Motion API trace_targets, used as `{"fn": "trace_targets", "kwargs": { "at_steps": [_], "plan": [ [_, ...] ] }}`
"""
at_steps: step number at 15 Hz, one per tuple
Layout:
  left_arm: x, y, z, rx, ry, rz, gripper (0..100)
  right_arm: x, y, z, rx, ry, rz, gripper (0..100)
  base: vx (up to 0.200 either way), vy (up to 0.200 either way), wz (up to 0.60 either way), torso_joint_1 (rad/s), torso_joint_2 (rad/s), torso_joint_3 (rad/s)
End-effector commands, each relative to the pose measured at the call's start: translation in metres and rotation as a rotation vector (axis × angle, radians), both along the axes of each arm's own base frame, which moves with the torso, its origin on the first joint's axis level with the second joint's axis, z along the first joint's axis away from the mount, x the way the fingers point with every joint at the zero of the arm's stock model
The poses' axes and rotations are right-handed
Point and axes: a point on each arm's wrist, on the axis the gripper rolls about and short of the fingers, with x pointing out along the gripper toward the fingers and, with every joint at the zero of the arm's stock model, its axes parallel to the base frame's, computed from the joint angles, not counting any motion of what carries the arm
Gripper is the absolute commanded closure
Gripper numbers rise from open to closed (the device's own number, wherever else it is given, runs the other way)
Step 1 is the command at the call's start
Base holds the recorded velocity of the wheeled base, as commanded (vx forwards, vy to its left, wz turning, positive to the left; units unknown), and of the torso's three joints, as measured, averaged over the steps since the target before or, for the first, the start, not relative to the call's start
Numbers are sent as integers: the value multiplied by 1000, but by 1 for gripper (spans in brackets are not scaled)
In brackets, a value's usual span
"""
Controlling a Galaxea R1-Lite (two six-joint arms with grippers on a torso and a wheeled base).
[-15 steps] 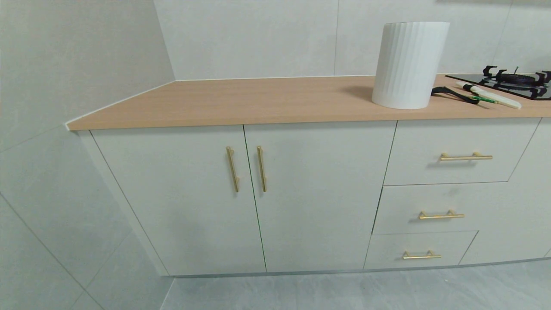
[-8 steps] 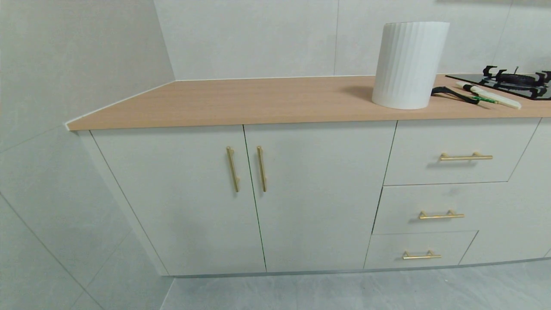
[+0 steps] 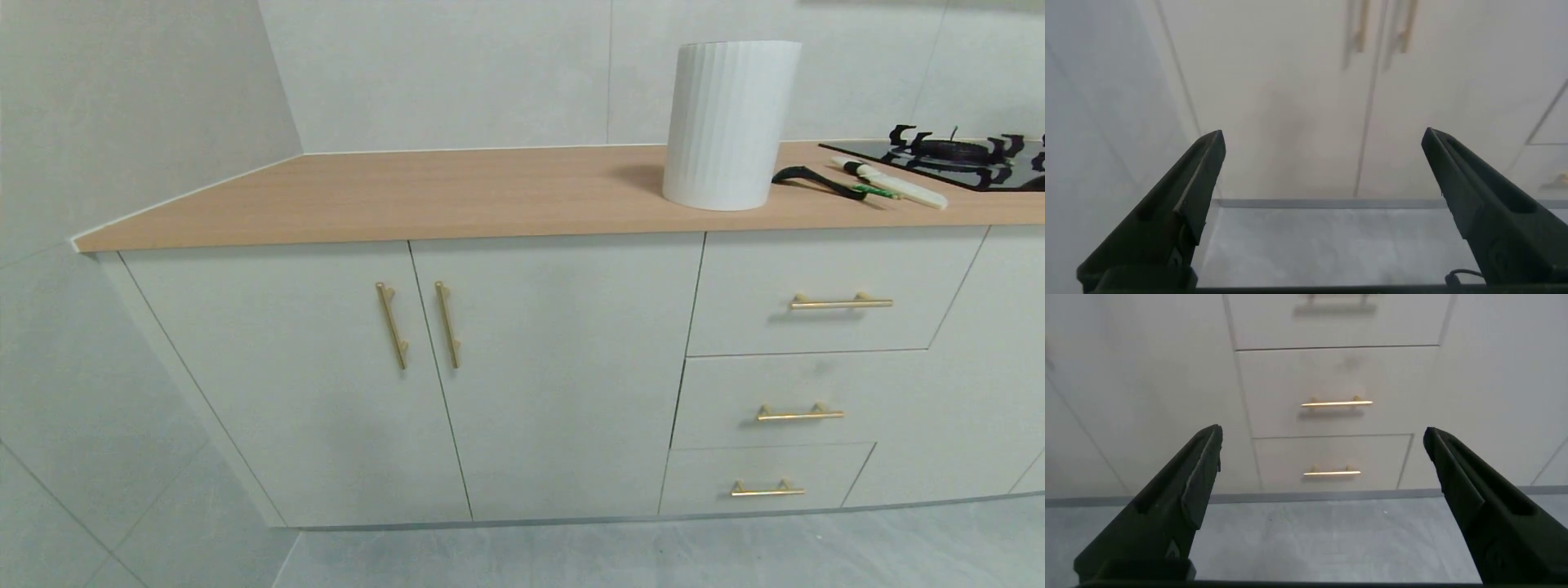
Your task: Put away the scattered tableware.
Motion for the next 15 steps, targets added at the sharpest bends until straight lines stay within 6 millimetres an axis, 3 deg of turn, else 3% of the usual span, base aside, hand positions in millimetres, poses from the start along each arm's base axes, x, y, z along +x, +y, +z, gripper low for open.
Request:
{"fn": "trace_targets", "kwargs": {
  "at_steps": [1,8,15],
  "plan": [
    [0,0,0,-1,2,1,0,0,0,0,0,1,0,0,0,-200,0,2,-2,2],
    [0,0,0,0,0,1,0,0,0,0,0,1,-2,0,0,-200,0,2,2,2],
    [0,0,0,0,2,1,0,0,0,0,1,1,-2,0,0,0,0,0,0,0]
  ]
}}
